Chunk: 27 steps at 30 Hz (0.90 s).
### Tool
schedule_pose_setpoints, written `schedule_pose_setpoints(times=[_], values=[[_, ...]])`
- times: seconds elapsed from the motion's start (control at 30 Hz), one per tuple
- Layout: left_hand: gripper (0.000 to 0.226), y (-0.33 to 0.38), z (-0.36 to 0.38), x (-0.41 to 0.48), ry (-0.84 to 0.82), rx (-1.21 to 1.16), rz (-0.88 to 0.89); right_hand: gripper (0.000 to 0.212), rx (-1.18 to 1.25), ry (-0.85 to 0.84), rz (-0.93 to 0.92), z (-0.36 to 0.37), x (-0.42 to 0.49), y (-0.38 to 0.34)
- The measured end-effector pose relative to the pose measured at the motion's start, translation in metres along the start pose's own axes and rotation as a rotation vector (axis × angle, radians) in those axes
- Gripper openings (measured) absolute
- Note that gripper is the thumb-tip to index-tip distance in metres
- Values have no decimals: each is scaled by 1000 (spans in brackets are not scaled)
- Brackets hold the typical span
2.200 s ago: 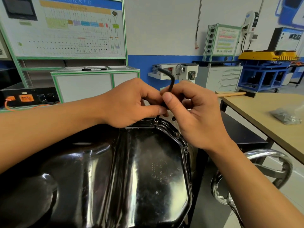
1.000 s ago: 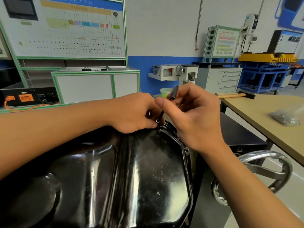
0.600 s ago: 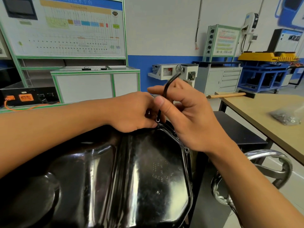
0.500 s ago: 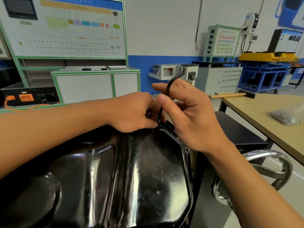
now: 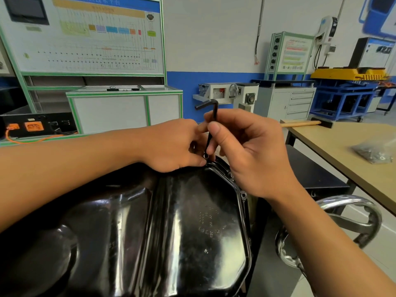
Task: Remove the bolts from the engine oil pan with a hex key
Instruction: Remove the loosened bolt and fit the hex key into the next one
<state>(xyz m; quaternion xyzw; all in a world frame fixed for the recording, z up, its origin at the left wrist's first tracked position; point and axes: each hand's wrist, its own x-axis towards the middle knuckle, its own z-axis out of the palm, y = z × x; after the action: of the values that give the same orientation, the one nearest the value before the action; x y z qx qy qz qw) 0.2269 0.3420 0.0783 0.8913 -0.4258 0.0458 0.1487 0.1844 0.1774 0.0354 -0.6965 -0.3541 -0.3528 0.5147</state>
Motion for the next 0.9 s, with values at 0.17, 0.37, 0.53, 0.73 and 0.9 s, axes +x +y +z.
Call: schedule_pose_setpoints(times=[0.17,0.37,0.53,0.73,0.9], values=[[29,3,-2,-2,-9,-35,-17,17,48,-6,19,0,-1,1],[24,-3,3,-4,1,-27,-115,21,48,50,41,9,-4,0],[22,3,4,-2,11,75,-133,18,39,75,34,7,-2,0],[30,5,-2,-2,-19,-18,-50,10,-9,-49,56,-2,-2,3],[26,1,-1,-1,-9,-63,-26,14,-56,-114,32,-6,-2,-1]])
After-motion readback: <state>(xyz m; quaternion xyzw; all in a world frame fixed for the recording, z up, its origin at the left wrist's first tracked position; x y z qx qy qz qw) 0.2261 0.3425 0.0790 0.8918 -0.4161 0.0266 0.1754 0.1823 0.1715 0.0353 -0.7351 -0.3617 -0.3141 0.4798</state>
